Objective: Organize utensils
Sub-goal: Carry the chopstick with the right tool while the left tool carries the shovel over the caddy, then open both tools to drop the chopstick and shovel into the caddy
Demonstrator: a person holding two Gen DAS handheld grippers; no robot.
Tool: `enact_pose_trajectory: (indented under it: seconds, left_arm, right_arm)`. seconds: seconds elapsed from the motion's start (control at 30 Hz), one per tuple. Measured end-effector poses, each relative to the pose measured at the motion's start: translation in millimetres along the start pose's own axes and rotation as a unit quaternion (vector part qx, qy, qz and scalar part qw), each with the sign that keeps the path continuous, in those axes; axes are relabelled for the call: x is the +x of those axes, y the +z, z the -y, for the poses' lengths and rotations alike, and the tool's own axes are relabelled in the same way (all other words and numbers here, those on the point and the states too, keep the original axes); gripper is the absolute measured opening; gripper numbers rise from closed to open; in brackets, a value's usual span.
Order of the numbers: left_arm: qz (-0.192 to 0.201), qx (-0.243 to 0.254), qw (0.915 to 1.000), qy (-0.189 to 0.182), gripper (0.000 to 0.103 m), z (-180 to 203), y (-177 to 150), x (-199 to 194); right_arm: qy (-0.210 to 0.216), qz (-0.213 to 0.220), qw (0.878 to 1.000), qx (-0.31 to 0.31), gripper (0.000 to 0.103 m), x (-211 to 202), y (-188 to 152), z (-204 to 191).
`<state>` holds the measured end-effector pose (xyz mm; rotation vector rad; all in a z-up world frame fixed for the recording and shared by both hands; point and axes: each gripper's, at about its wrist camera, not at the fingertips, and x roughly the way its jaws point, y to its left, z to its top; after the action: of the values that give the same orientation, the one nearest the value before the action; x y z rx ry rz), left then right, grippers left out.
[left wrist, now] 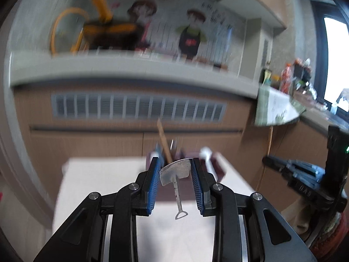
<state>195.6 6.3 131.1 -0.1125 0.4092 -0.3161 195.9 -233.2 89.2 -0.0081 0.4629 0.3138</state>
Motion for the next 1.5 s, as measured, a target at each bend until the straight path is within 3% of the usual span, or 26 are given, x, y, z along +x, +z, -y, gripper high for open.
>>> enact_pose_trajectory:
  seconds: [0.2, 0.3, 0.4, 0.57, 0.67, 0.93, 1.1, 1.17, 1.27, 1.33, 1.5]
  left_arm:
    - [0.052, 0.028, 0.9982, 0.000, 0.030, 9.6, 71.0, 4.5]
    - [0.042, 0.025, 0.9988, 0.002, 0.030, 0.6, 80.8, 26.5]
    - [0.023, 0.000, 0.9997, -0.007, 0.030, -15.7, 78.5, 51.4]
    - [0.007, -0.042, 0.9990, -0.011, 0.030, -42.3, 58.5, 88.8]
    - [-0.006, -0.062, 0.9980, -0.010, 0.030, -56.4, 46.3, 106.0]
    - [-0.022, -0.070, 0.9972, -0.017, 0.030, -62.1, 29.2, 129.5]
    - [-0.042, -0.074, 0.9959, -0.030, 0.031, -57.8, 17.3, 129.3]
    - [-0.050, -0.074, 0.9954, -0.034, 0.037, -56.2, 10.9, 125.7]
    - [-0.064, -0.066, 0.9955, -0.022, 0.046, -49.6, -6.8, 118.5]
    - [-0.072, -0.054, 0.9959, -0.007, 0.049, -42.8, -21.4, 111.1]
    - [-0.068, -0.035, 0.9956, 0.053, 0.057, -21.9, -60.5, 78.1]
  right_arm:
    - [0.002, 0.118, 0.993, -0.023, 0.004, -34.0, 107.5, -10.3]
    - [0.005, 0.128, 0.991, -0.026, 0.004, -18.7, 133.5, -14.5]
    - [0.004, 0.116, 0.993, -0.032, 0.004, 9.9, 138.8, -18.5]
    - [-0.004, 0.079, 0.996, -0.033, 0.004, 61.9, 124.7, -22.7]
    - [-0.031, 0.070, 0.996, -0.043, 0.004, 78.7, 114.9, -19.2]
    - [-0.061, 0.059, 0.996, -0.036, 0.004, 86.4, 97.0, 8.9]
    - [-0.057, 0.015, 0.998, -0.008, 0.004, 111.1, 75.5, 21.7]
    - [-0.049, -0.018, 0.999, -0.001, 0.006, 120.7, 63.0, 25.1]
    - [-0.039, -0.061, 0.997, 0.016, 0.013, 129.2, 41.9, 33.1]
    - [-0.039, -0.064, 0.997, 0.028, 0.019, 124.4, 32.2, 36.8]
    - [-0.037, -0.058, 0.997, 0.040, 0.019, 89.3, -0.9, 32.9]
